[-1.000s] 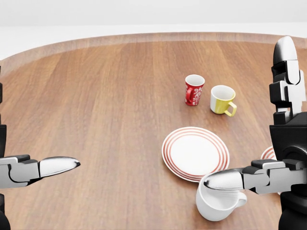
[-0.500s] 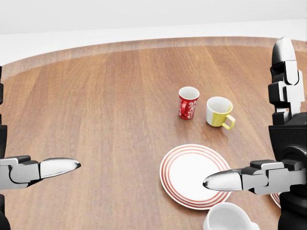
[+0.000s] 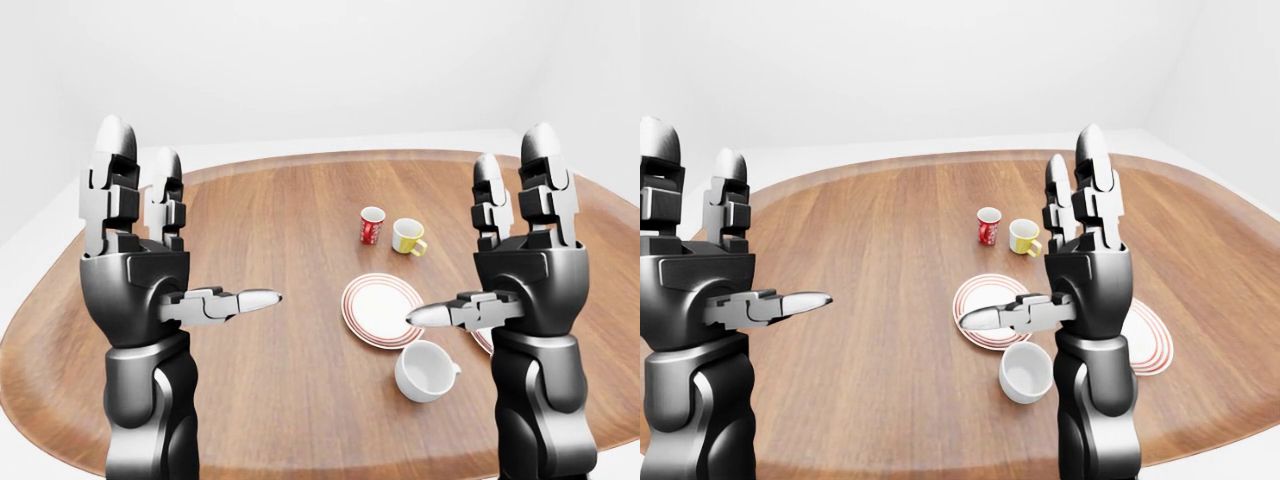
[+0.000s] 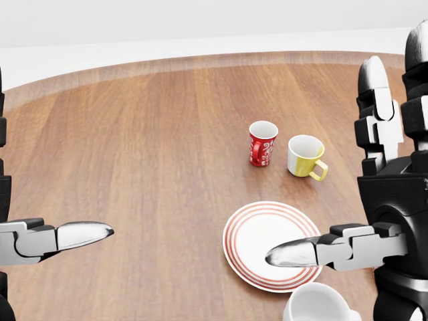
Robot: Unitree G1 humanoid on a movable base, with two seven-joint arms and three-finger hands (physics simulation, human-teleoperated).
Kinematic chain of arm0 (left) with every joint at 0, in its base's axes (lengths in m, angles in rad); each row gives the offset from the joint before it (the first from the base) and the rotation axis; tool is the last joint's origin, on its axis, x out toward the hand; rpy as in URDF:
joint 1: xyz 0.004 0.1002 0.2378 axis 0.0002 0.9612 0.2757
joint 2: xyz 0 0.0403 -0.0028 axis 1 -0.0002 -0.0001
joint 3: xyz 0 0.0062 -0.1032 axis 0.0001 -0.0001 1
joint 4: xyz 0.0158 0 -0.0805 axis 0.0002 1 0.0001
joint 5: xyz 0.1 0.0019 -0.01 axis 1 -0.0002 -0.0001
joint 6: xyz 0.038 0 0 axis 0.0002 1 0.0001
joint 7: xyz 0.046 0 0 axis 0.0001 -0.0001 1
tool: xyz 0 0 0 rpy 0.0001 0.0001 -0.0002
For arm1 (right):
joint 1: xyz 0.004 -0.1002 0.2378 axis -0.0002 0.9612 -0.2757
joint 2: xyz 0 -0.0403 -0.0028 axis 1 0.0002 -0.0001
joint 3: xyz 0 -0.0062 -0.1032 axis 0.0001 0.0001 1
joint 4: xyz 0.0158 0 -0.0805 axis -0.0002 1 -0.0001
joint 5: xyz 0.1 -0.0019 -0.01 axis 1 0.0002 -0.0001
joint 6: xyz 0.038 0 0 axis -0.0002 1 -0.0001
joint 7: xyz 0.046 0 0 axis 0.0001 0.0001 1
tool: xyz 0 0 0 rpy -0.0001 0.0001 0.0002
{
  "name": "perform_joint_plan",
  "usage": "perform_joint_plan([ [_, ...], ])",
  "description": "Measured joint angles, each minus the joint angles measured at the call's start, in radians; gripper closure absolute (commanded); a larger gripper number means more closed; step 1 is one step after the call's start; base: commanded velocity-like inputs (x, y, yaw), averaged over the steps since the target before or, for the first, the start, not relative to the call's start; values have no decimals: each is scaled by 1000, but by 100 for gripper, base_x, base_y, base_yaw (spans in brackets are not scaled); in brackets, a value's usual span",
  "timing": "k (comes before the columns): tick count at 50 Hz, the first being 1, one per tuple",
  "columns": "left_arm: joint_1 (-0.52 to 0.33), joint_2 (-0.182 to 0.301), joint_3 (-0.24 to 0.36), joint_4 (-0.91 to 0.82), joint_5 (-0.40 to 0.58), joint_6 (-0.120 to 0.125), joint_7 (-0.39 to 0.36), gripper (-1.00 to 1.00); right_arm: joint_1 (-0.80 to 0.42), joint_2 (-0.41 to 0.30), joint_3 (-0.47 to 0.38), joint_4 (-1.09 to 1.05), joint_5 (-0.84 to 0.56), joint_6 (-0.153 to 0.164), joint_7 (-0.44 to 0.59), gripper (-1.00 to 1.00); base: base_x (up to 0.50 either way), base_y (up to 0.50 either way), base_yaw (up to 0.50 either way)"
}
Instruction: Put the white mug on the left plate.
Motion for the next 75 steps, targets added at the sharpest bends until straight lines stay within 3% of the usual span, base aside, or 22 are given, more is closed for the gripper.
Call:
perform_joint_plan([
  [15, 2, -2, -5, -2, 1, 0, -1, -89, 103, -3, 73, -66, -115, 0, 117, -100, 0, 0, 0],
  [34, 4, -2, -5, -2, 6, 0, -4, -89, 270, 4, 41, -50, -267, 0, 267, -100, 0, 0, 0],
  [53, 4, -2, -7, 1, 13, 0, -6, -89, 251, 3, -55, -25, -531, 0, 420, -100, 0, 0, 0],
  [75, 2, -2, -7, 5, 14, 0, -6, -89, 259, 13, -43, -29, -725, 0, 549, -100, 0, 0, 0],
])
